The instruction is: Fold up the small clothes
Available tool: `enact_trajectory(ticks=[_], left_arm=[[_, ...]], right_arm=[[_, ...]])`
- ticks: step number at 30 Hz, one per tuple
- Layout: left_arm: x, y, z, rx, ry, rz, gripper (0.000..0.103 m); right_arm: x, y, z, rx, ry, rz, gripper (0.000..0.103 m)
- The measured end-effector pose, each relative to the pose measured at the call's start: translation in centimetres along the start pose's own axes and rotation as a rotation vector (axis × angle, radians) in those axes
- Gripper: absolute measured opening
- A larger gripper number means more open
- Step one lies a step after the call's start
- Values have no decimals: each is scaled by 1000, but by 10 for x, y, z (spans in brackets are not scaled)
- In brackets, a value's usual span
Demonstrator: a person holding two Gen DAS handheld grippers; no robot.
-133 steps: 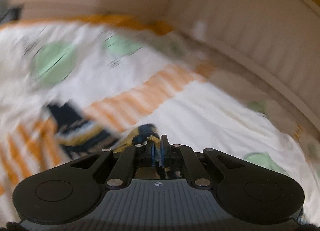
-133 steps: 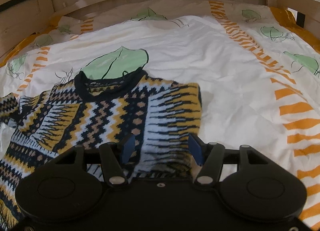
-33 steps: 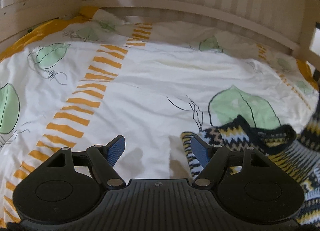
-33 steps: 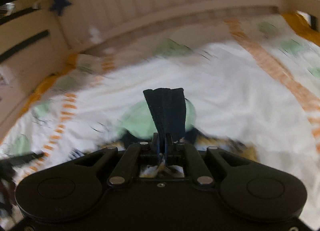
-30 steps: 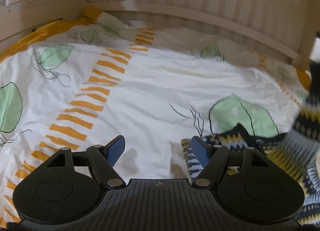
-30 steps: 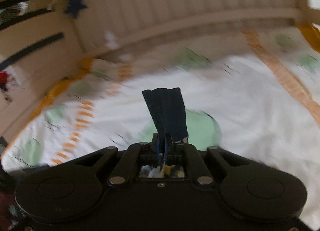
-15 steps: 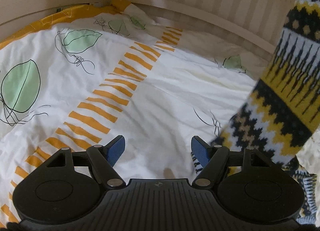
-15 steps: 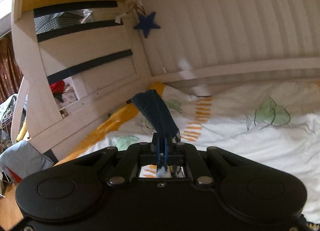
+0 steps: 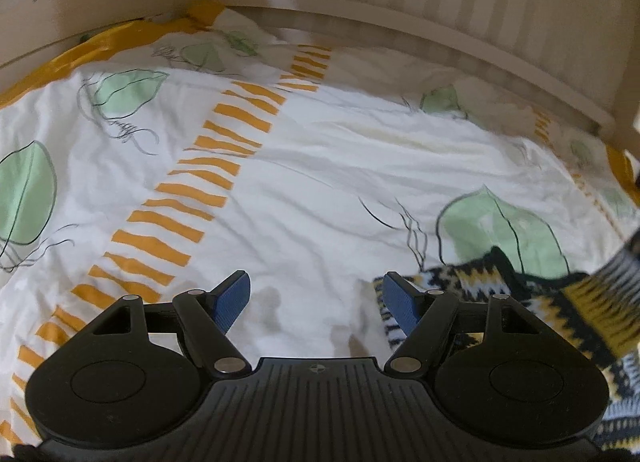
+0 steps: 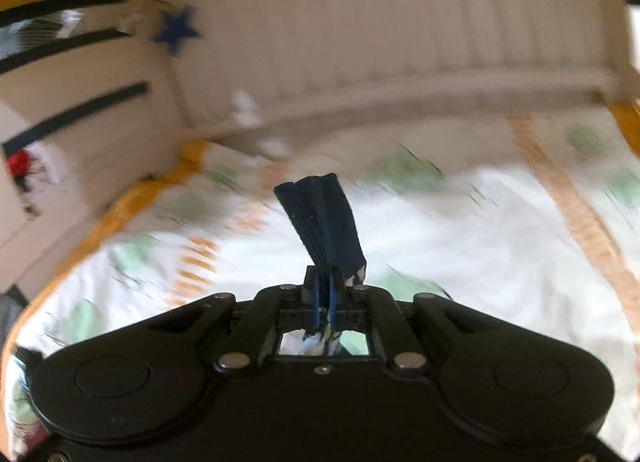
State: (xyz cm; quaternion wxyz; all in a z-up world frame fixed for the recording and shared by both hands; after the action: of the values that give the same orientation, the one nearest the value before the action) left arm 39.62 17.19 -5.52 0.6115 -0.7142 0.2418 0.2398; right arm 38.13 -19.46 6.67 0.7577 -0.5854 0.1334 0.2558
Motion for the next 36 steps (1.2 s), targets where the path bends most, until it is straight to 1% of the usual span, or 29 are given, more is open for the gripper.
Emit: enact_trajectory(ticks=[4, 8, 11, 13, 14, 17, 19, 22, 24, 27, 29, 30, 36], left_arm=[[6, 9, -25, 93, 12, 13, 71], [10, 18, -51, 174, 44, 6, 71], [13, 26, -69, 224, 79, -4, 72], [20, 35, -81, 263, 93, 16, 72], [26, 43, -85, 292, 89, 42, 71], [46, 67, -87, 363, 34, 128, 72], [58, 79, -81, 358, 4, 184, 75], [60, 80, -72, 307, -1, 196, 81], [57, 79, -69, 309, -6, 194, 82], [56, 79, -68, 295, -4, 188, 82], [55, 76, -69, 290, 0, 178, 82], [55, 75, -69, 286, 2, 173, 82], [56, 68, -65, 222, 24, 150, 81]], right_arm=[[16, 58, -54, 48, 67, 88, 11], [31, 105, -91, 87, 102, 161, 11], [32, 124, -108, 104, 107, 182, 11], [29, 134, -118, 107, 96, 179, 11], [27, 137, -120, 104, 94, 179, 11], [27, 148, -125, 94, 88, 205, 12], [30, 159, -129, 91, 86, 234, 12], [31, 173, -133, 89, 77, 272, 20], [27, 175, -136, 91, 61, 269, 19], [24, 172, -140, 121, 38, 263, 30], [22, 168, -145, 146, 33, 248, 49], [22, 167, -147, 155, 35, 240, 52], [29, 159, -154, 172, 41, 217, 53]])
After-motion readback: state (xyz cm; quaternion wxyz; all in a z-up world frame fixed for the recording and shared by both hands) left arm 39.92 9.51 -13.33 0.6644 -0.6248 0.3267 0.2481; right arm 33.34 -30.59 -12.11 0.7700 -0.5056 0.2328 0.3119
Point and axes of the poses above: each gripper's, at about its wrist camera, not at the fingertips, and x roughly the way its jaws point, z to its left, y to its underside, the point moved 8 cm from there along x, roughly the way its jaws point, and after that the axes turned 1 degree about -z, right-handed, at the moved point
